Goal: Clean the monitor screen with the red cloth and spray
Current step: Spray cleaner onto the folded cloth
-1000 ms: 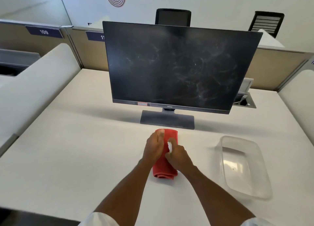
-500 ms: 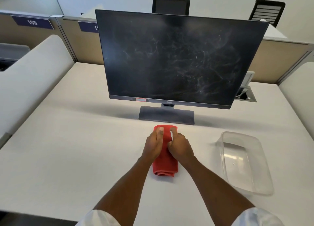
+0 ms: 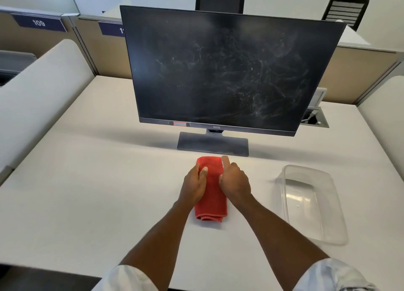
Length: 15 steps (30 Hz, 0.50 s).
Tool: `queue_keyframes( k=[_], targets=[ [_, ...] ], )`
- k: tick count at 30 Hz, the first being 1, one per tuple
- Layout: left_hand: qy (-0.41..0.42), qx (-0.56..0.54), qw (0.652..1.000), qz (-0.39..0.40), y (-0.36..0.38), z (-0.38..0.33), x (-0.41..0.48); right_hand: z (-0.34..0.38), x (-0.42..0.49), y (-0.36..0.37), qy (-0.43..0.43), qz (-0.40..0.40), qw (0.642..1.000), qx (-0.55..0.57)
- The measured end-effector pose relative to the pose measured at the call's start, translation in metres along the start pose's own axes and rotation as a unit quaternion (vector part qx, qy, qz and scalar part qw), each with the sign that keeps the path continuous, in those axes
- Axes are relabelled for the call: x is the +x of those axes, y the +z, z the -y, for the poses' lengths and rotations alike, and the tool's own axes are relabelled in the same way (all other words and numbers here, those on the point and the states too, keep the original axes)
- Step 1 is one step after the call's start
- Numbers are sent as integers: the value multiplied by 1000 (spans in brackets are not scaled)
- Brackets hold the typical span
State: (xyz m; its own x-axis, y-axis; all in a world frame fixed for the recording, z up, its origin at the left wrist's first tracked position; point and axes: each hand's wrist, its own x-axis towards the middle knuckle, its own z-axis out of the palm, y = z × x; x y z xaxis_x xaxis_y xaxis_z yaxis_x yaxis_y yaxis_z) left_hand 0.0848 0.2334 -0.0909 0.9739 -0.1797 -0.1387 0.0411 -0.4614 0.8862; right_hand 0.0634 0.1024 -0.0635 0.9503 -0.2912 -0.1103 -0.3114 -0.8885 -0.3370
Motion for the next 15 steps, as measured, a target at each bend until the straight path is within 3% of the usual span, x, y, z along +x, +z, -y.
queue_keyframes(
  k=[9, 15],
  targets=[
    [14, 75, 997, 20, 0, 11, -16, -10, -17, 4, -50, 59, 997, -30],
    [4, 86, 996, 12, -3, 13, -23, -12, -27, 4, -75, 14, 996, -44]
  ],
)
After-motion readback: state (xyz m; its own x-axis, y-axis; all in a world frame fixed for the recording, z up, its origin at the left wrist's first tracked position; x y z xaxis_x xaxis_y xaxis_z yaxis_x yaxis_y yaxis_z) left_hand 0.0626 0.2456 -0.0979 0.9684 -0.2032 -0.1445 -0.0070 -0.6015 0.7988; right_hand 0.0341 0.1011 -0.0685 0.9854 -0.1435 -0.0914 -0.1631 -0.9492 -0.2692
